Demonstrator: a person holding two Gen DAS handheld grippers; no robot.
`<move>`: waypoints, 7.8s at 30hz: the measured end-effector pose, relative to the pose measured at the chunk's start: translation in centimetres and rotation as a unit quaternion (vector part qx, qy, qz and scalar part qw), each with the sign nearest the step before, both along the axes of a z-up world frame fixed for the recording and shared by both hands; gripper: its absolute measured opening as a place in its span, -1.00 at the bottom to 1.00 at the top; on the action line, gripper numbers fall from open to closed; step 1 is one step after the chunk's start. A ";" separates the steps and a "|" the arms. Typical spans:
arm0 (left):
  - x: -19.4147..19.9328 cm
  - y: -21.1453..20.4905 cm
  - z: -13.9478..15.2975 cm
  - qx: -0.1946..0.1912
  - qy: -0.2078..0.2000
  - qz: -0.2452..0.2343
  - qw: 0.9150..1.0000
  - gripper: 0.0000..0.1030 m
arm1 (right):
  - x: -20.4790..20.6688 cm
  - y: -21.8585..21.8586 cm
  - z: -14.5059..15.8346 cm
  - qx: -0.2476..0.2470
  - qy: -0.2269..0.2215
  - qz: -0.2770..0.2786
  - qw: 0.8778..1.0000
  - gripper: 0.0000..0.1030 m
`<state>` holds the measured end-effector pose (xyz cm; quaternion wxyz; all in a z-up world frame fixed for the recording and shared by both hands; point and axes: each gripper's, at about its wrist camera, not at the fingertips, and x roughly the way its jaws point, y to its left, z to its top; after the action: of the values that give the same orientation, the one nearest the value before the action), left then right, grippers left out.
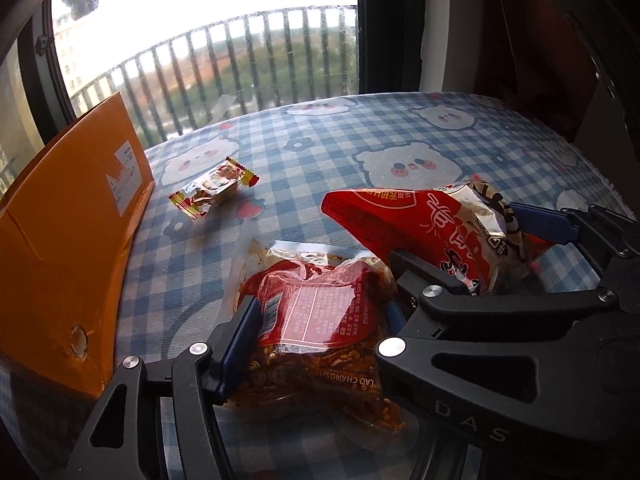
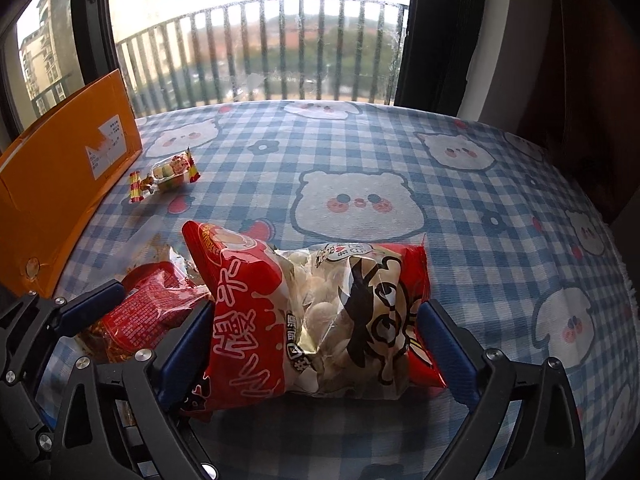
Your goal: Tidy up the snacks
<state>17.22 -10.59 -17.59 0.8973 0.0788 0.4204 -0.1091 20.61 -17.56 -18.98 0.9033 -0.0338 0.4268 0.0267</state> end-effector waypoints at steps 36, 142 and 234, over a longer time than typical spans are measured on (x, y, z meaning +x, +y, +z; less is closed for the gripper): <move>-4.9 2.6 6.3 -0.027 -0.073 0.014 0.997 -0.08 | -6.8 2.0 6.2 0.039 -0.072 -0.015 0.997 0.12; -2.7 24.1 11.8 -0.054 -0.141 0.251 0.956 0.81 | 0.5 21.8 12.4 0.116 -0.102 0.125 0.980 0.89; 12.7 4.4 0.6 -0.045 0.011 0.197 0.979 -0.15 | 13.6 2.1 1.6 0.024 -0.006 0.006 1.000 0.90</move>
<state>29.89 -6.24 -17.00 0.8991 -0.0472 0.4323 0.0501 34.18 -15.46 -17.41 0.9062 -0.0143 0.4205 0.0420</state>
